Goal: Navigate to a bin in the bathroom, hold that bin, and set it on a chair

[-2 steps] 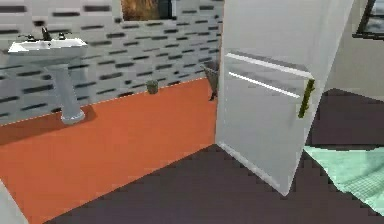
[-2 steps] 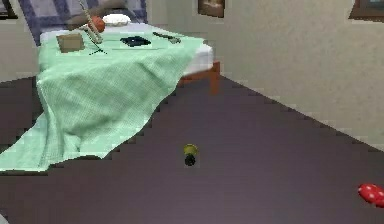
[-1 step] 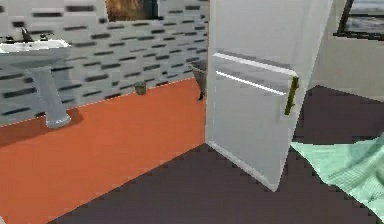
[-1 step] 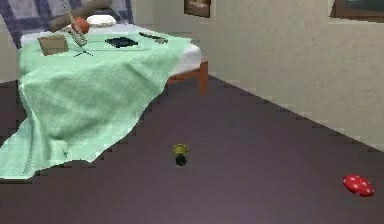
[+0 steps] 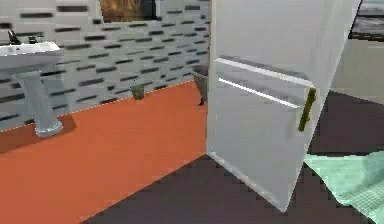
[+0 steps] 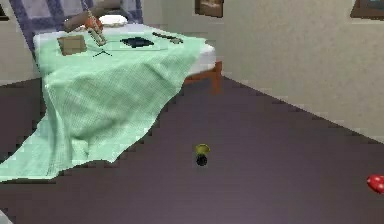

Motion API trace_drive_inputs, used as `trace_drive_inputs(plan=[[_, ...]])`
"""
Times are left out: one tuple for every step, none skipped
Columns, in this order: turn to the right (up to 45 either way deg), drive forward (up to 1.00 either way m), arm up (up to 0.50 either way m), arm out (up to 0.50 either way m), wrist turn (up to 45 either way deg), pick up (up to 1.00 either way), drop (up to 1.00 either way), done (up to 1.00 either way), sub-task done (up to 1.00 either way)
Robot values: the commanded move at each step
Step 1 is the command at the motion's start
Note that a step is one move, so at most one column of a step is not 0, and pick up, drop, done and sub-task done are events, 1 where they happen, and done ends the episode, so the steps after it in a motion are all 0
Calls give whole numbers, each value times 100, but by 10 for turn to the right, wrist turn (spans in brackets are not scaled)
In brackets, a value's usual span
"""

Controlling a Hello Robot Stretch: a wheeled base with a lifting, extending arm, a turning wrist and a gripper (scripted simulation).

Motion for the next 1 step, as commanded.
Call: trace_drive_inputs(plan=[[-420,0,0,0,0,0,0,0,0]])
